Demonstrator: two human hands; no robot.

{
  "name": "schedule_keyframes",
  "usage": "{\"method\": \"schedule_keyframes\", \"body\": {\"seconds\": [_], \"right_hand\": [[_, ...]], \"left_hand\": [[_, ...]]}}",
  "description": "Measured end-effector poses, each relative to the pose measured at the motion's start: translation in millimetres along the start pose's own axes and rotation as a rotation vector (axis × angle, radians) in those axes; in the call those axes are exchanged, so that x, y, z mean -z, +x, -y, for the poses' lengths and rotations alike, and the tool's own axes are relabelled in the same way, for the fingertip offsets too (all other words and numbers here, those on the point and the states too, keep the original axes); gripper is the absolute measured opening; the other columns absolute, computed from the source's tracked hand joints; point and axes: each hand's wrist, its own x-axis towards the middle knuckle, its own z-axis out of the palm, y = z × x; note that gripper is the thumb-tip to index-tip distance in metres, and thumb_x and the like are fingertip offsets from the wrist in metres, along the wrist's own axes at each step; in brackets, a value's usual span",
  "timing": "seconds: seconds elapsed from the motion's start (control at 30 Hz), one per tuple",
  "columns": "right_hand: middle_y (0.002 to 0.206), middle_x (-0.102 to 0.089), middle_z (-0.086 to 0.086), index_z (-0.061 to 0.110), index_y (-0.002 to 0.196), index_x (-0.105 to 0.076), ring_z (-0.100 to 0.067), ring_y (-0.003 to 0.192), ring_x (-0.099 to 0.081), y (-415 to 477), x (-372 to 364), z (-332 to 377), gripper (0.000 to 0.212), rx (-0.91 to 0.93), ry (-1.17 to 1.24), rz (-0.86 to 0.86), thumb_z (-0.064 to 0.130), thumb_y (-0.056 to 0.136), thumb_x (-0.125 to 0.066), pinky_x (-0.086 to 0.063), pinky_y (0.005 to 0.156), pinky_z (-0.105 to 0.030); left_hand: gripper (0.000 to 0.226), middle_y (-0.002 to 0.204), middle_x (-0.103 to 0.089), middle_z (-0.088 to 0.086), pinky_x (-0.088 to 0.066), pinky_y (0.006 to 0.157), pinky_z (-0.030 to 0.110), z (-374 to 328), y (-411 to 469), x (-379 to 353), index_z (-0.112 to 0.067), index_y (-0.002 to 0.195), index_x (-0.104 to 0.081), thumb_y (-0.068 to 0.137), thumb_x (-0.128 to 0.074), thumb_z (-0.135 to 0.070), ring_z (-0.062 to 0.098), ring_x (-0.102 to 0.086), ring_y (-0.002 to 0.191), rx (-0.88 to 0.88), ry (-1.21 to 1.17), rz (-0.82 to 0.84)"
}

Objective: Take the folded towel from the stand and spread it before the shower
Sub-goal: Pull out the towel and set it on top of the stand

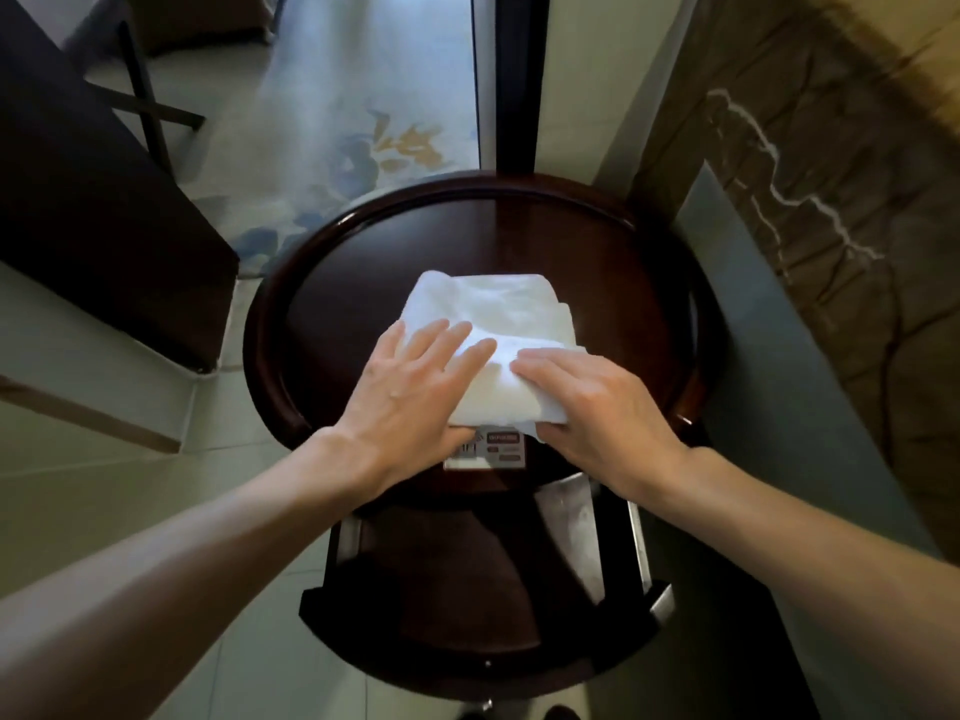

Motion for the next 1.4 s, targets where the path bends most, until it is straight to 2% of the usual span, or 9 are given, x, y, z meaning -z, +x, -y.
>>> {"method": "schedule_keyframes", "body": {"seconds": [0.1,0.23,0.3,0.4,0.5,0.63,0.83,1.13,1.4], "right_hand": [[0.122,-0.063,-0.012,0.007,0.116,-0.060,-0.032,0.110,-0.060,-17.2,-16.0,6.7,0.052,0.001,-0.041,0.040,0.006,0.066,-0.076,-0.052,0.089,-0.045],[0.122,-0.062,-0.020,0.003,0.114,-0.062,-0.037,0.112,-0.059,-29.9,-33.2,16.2,0.050,-0.017,-0.096,0.055,-0.001,0.065,-0.073,-0.050,0.091,-0.047],[0.125,-0.058,-0.023,0.002,0.118,-0.060,-0.039,0.116,-0.056,-35.2,-39.6,17.9,0.054,-0.034,-0.148,0.094,0.001,0.066,-0.073,-0.047,0.096,-0.048],[0.141,-0.042,-0.026,0.003,0.135,-0.045,-0.039,0.132,-0.039,-39.6,-43.6,17.0,0.072,-0.063,-0.270,0.231,0.024,0.071,-0.071,-0.030,0.111,-0.050],[0.150,-0.027,-0.026,0.005,0.142,-0.032,-0.037,0.141,-0.022,-37.0,-43.3,15.2,0.085,-0.090,-0.341,0.312,0.056,0.076,-0.052,-0.017,0.115,-0.052],[0.154,-0.013,-0.025,0.005,0.147,-0.020,-0.035,0.145,-0.008,-35.4,-44.9,13.0,0.090,-0.096,-0.340,0.368,0.063,0.080,-0.033,-0.008,0.117,-0.050],[0.156,-0.005,-0.024,0.006,0.149,-0.012,-0.034,0.145,-0.002,-43.2,-50.6,9.0,0.088,-0.089,-0.329,0.377,0.059,0.083,-0.037,-0.006,0.118,-0.048],[0.154,-0.013,-0.028,0.006,0.147,-0.022,-0.039,0.144,-0.008,-52.6,-53.4,16.0,0.083,-0.093,-0.339,0.353,0.049,0.082,-0.051,-0.009,0.118,-0.049],[0.152,-0.016,-0.030,0.004,0.143,-0.031,-0.042,0.143,-0.008,-75.5,-53.4,26.4,0.081,0.005,-0.318,0.332,0.046,0.080,-0.058,-0.010,0.118,-0.050]], "left_hand": [[0.090,0.140,-0.048,0.018,-0.031,0.106,0.060,-4.5,-15.3,-17.3,-0.013,0.139,-0.045,0.061,-0.081,-0.040,0.039,-0.042,0.131,0.030,0.030,0.134],[0.085,0.142,-0.044,0.019,-0.024,0.109,0.060,-6.5,-34.1,-35.5,-0.014,0.140,-0.043,0.066,-0.074,-0.041,0.039,-0.038,0.134,0.021,0.057,0.193],[0.079,0.144,-0.041,0.020,-0.021,0.110,0.062,-8.4,-40.1,-39.8,-0.014,0.139,-0.043,0.071,-0.064,-0.047,0.039,-0.036,0.135,0.015,0.039,0.198],[0.074,0.152,-0.029,0.018,-0.009,0.115,0.058,-7.6,-39.6,-40.6,-0.020,0.145,-0.034,0.082,-0.035,-0.059,0.034,-0.022,0.143,0.028,-0.031,0.185],[0.072,0.160,-0.002,0.012,0.007,0.117,0.050,-3.3,-27.1,-45.0,-0.027,0.152,-0.009,0.088,-0.015,-0.059,0.028,0.005,0.147,0.057,-0.061,0.185],[0.068,0.159,0.016,0.007,0.016,0.114,0.051,-8.0,-12.9,-57.8,-0.031,0.150,0.012,0.088,-0.001,-0.058,0.027,0.021,0.144,0.065,-0.012,0.265],[0.068,0.158,0.021,0.003,0.021,0.112,0.049,-11.1,-15.0,-72.7,-0.033,0.148,0.017,0.089,-0.001,-0.060,0.025,0.026,0.142,0.075,0.015,0.260],[0.067,0.159,0.016,0.004,0.015,0.114,0.049,-11.1,-17.8,-83.1,-0.033,0.149,0.013,0.090,-0.005,-0.059,0.025,0.020,0.144,0.080,0.012,0.211],[0.067,0.160,0.011,0.005,0.011,0.116,0.050,-13.3,-21.1,-85.4,-0.031,0.151,0.006,0.091,-0.006,-0.059,0.026,0.015,0.146,0.090,0.016,0.179]]}}
